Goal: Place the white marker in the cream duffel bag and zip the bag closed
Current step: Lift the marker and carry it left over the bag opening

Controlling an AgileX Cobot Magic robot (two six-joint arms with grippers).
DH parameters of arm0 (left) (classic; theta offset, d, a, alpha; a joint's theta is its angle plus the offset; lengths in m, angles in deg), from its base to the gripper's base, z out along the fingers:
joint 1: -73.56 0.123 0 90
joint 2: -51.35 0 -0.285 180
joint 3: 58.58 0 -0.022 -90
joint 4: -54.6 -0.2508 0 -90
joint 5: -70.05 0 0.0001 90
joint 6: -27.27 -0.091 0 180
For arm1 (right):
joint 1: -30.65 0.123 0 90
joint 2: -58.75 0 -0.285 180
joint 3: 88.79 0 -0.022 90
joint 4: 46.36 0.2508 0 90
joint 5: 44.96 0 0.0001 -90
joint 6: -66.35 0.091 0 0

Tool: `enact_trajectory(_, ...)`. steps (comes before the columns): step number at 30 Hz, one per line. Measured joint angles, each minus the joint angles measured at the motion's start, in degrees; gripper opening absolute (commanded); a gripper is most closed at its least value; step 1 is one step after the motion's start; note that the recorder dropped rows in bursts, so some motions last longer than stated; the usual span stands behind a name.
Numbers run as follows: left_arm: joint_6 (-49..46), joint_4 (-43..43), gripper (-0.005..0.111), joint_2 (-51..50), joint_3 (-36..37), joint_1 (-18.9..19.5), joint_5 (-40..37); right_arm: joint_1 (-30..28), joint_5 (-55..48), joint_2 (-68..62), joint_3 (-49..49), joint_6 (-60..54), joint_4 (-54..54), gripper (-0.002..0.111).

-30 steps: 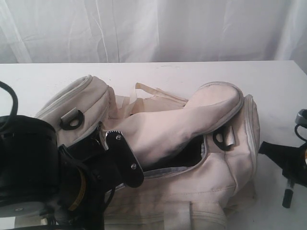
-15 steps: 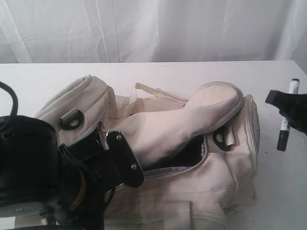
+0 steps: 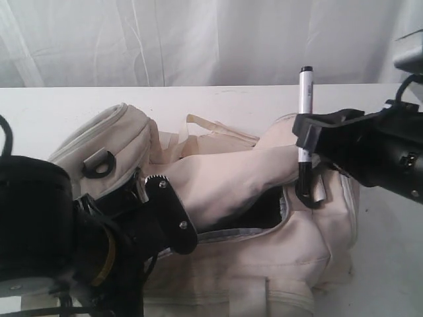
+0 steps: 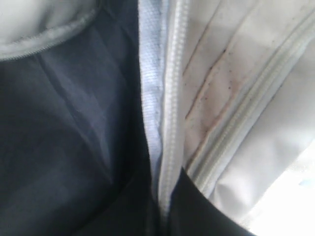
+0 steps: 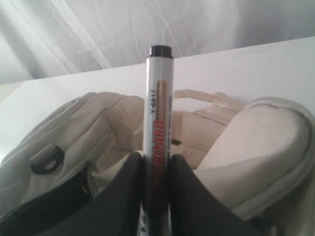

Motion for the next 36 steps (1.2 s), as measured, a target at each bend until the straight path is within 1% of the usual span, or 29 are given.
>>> enact_trajectory(2,0.13,-3.03,0.000,3.44,0.00,0.00,1.86,1.79,1.74,-3.23,-0.10,-0.11,-0.27,0.000)
enact_trajectory(4,1.24,-5.12,0.000,5.70,0.00,0.00,2.69,2.37,3.64,-4.73,-0.10,-0.24,-0.51,0.000)
enact_trajectory(8,2.59,-6.54,0.001,11.15,0.00,0.00,3.24,3.10,6.74,-6.37,-0.10,-0.36,-1.06,0.000)
enact_trajectory(10,2.64,-6.54,0.014,13.63,0.00,0.00,3.35,3.24,7.31,-7.12,-0.10,-1.57,-1.53,0.000)
enact_trajectory(12,2.74,-6.29,0.039,15.32,0.00,0.00,3.35,3.24,7.56,-8.36,-1.07,-3.06,-1.65,0.000)
enact_trajectory(13,2.79,-5.70,0.047,15.83,0.00,0.00,3.45,3.24,7.66,-9.14,-2.11,-3.65,-1.65,0.000)
enact_trajectory(14,2.79,-5.21,0.052,15.96,0.00,0.00,3.57,3.24,7.78,-10.01,-3.15,-3.89,-1.65,0.000)
enact_trajectory(15,2.88,-4.90,0.060,16.09,0.00,0.00,3.76,3.24,8.12,-10.53,-3.71,-4.01,-1.65,0.000)
enact_trajectory(16,2.92,-4.19,0.063,16.09,0.00,0.00,4.20,3.24,9.42,-11.71,-4.84,-4.01,-1.65,0.000)
enact_trajectory(20,3.01,-3.61,0.064,16.61,0.00,0.00,4.91,3.76,12.02,-13.49,-5.77,-3.66,-3.88,0.000)
enact_trajectory(23,3.01,-3.39,0.064,20.91,-0.18,0.00,6.58,6.92,12.27,-15.53,-5.77,-2.15,-8.47,0.000)
enact_trajectory(26,3.01,-3.52,0.064,24.69,-1.78,0.00,6.19,8.98,12.55,-17.59,-5.77,-1.91,-9.22,0.000)
enact_trajectory(32,3.01,-8.44,0.064,29.62,-5.73,0.00,1.65,12.21,13.76,-21.03,-6.03,-1.57,-9.35,0.000)
enact_trajectory(36,3.01,-10.57,0.064,30.96,-6.48,0.00,-1.98,14.22,14.25,-23.71,-7.60,-1.57,-9.46,0.000)
